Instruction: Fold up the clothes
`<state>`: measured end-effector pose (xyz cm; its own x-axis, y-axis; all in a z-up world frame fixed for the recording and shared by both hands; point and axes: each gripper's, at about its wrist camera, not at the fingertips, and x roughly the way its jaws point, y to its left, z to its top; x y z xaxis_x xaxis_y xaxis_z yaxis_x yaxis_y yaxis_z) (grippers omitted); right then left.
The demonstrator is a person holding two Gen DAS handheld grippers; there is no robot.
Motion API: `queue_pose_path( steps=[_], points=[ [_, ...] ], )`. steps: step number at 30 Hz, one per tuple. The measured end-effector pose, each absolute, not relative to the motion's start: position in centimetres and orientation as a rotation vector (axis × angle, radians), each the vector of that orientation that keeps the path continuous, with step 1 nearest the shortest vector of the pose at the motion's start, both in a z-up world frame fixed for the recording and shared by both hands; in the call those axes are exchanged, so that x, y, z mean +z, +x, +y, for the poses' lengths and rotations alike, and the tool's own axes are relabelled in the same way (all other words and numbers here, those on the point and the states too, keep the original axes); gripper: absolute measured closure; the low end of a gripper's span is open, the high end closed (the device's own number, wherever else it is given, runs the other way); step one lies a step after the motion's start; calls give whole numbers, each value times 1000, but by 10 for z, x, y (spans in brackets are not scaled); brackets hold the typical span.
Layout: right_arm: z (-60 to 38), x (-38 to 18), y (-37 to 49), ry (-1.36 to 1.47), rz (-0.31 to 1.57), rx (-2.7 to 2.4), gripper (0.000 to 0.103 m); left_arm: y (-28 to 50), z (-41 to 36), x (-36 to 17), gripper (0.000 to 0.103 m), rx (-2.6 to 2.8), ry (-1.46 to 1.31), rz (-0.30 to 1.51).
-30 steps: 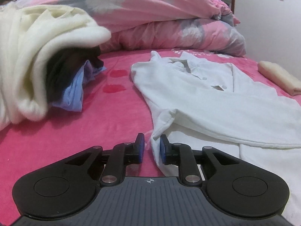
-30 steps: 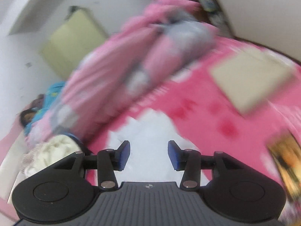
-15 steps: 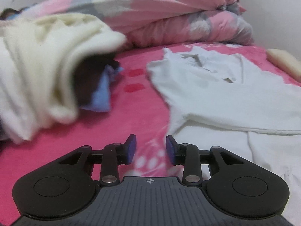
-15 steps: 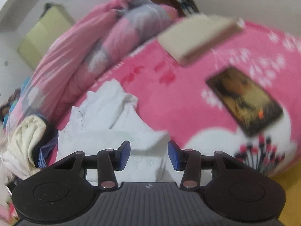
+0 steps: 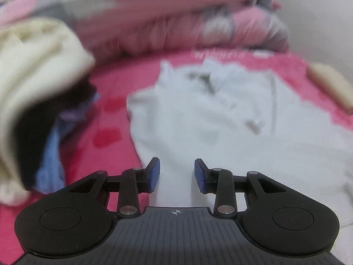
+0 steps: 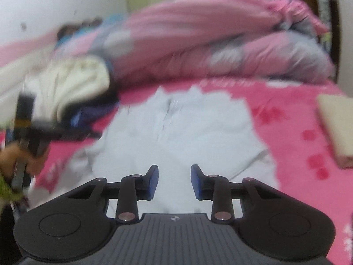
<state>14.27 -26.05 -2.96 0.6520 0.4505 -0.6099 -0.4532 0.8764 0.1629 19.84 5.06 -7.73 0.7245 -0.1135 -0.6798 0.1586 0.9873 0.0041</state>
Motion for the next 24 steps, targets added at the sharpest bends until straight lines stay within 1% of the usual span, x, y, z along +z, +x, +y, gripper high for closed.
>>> queue_pose_path(
  steps=[1, 4, 5, 8, 11, 13, 14, 15, 17, 18, 22, 24],
  points=[
    [-258, -41, 150, -6, 729, 516, 70, 204, 54, -87, 69, -150, 72, 769],
    [-255, -79, 168, -37, 836, 497, 71, 205, 62, -88, 69, -199, 78, 765],
    [-256, -83, 170, -37, 840, 504, 71, 206, 64, -88, 69, -215, 80, 764],
    [-256, -71, 171, -62, 842, 515, 71, 211, 68, -67, 69, -259, 73, 749],
    [-258, -39, 179, -74, 822, 545, 71, 219, 69, -43, 68, -303, 81, 716],
    [-259, -16, 189, -68, 796, 576, 70, 236, 68, -30, 64, -318, 76, 696],
    [-260, -6, 199, -65, 783, 590, 69, 246, 68, -24, 58, -324, 72, 686],
    [-260, 3, 212, -60, 769, 601, 68, 259, 69, -20, 49, -308, 56, 674],
    [-253, 13, 246, -59, 748, 622, 68, 289, 68, -17, 44, -280, 17, 669],
    [-249, 14, 267, -50, 747, 635, 68, 304, 68, -16, 44, -268, -5, 668],
    [-233, 8, 350, 18, 762, 677, 67, 379, 80, -31, 43, -281, -201, 784],
    [-224, -1, 396, 81, 786, 691, 55, 413, 83, -44, 43, -262, -301, 845]
  ],
)
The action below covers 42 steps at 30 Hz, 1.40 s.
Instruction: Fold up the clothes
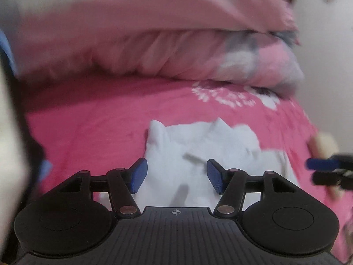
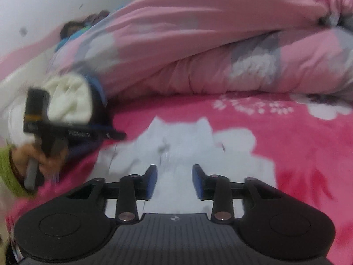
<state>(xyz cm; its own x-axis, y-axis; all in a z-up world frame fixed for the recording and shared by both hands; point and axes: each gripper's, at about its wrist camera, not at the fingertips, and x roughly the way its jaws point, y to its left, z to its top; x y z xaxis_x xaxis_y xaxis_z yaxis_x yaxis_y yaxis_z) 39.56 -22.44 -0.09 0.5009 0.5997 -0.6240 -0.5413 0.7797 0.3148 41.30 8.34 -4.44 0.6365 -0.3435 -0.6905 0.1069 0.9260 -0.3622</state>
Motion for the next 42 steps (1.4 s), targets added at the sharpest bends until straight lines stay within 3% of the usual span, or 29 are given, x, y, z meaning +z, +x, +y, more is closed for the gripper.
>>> queue_pose_path(
  steps=[4, 10, 13, 14, 15, 16, 18, 25, 28, 31, 33, 36, 39, 42],
  points=[
    [-210, -32, 481, 194, 855, 649, 55, 458, 88, -69, 44, -192, -421, 893],
    [-196, -84, 562, 351, 997, 563, 54, 485, 85, -83, 52, -156, -426, 890],
    [-187, -98, 578, 393, 1028, 563, 54, 489, 80, -82, 66, -143, -397, 865],
    [-186, -99, 578, 398, 1021, 568, 54, 489, 78, -83, 77, -139, -389, 860],
    [-184, -100, 579, 403, 1014, 572, 57, 489, 77, -84, 94, -141, -382, 854],
    [-183, -100, 580, 408, 1008, 577, 61, 489, 76, -83, 98, -145, -375, 848],
    [-179, -99, 577, 395, 1005, 592, 97, 483, 73, -77, 101, -156, -348, 804],
    [-195, -40, 513, 255, 752, 712, 98, 410, 57, -20, 102, -306, -156, 511],
    [-198, -16, 466, 63, 639, 757, 98, 371, 51, -9, 101, -377, -50, 479],
    [-205, -15, 427, -67, 646, 802, 96, 341, 43, -13, 96, -451, 49, 540],
    [-207, -23, 410, -129, 715, 816, 85, 323, 43, -19, 79, -489, 91, 589],
    [-215, -33, 394, -190, 819, 830, 67, 304, 47, -23, 67, -538, 115, 644],
    [-228, -32, 384, -189, 895, 810, 55, 295, 54, -24, 60, -533, 117, 681],
    [-246, -21, 391, -61, 925, 778, 54, 304, 59, -18, 59, -494, 84, 696]
  ],
)
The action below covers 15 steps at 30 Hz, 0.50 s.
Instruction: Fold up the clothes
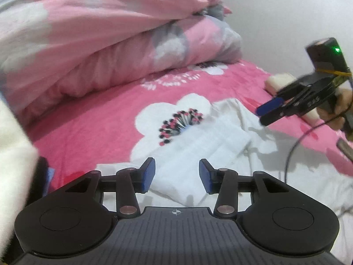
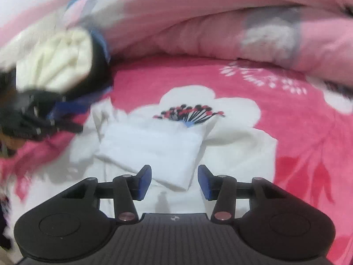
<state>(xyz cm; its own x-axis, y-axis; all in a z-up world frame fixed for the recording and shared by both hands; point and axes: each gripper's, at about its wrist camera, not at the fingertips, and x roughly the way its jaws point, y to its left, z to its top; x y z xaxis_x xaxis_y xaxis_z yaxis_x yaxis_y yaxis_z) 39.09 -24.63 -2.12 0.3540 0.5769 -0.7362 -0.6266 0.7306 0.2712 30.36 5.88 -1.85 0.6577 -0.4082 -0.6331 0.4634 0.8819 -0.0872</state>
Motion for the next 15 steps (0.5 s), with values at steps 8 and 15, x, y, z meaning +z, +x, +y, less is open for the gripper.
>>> queue_pose_path(
  steps=[8, 15],
  points=[
    [-222, -37, 420, 72, 950, 726, 58, 341, 5, -59, 59, -418, 302, 793],
    [-185, -81, 433, -109, 996, 623, 77, 366, -2, -79, 59, -330, 389, 799]
  ],
)
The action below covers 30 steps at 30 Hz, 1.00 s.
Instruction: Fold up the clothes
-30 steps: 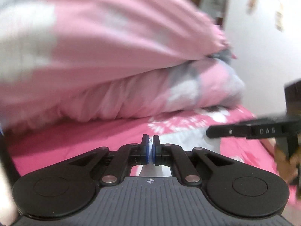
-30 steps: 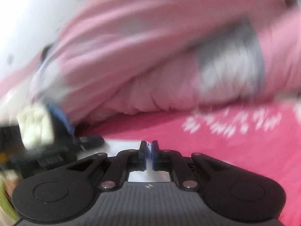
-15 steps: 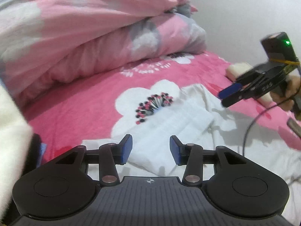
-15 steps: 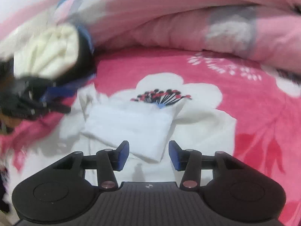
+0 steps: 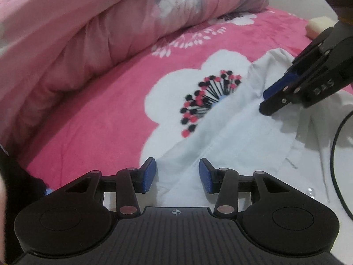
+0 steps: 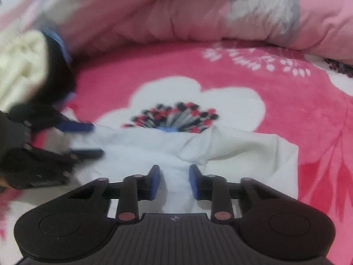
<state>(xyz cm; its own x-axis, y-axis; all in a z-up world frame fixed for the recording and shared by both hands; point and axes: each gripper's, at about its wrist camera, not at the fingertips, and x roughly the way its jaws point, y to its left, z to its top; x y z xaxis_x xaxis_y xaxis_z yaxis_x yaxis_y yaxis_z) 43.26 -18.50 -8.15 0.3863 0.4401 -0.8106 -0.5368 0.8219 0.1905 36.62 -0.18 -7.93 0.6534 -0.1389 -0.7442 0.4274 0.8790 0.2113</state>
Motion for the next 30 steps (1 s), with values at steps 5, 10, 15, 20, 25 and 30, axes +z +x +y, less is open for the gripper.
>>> queue_pose_path(
  steps=[5, 10, 15, 20, 25, 30],
  points=[
    [-179, -87, 442, -117, 936, 580, 80, 369, -1, -80, 58, -326, 419, 754],
    [-180, -87, 449, -86, 903, 542, 80, 365, 6, -70, 59, -339, 399, 705],
    [-210, -57, 434, 44, 884, 580, 78, 331, 10, -48, 58, -448, 408, 650],
    [-218, -58, 420, 100, 970, 644, 78, 314, -16, -71, 58, -520, 579, 736],
    [-205, -78, 418, 41, 1077, 561, 79, 316, -21, -60, 57, -456, 572, 792],
    [-238, -10, 382, 126, 983, 558, 78, 282, 15, 14, 55, -368, 442, 761]
  ],
)
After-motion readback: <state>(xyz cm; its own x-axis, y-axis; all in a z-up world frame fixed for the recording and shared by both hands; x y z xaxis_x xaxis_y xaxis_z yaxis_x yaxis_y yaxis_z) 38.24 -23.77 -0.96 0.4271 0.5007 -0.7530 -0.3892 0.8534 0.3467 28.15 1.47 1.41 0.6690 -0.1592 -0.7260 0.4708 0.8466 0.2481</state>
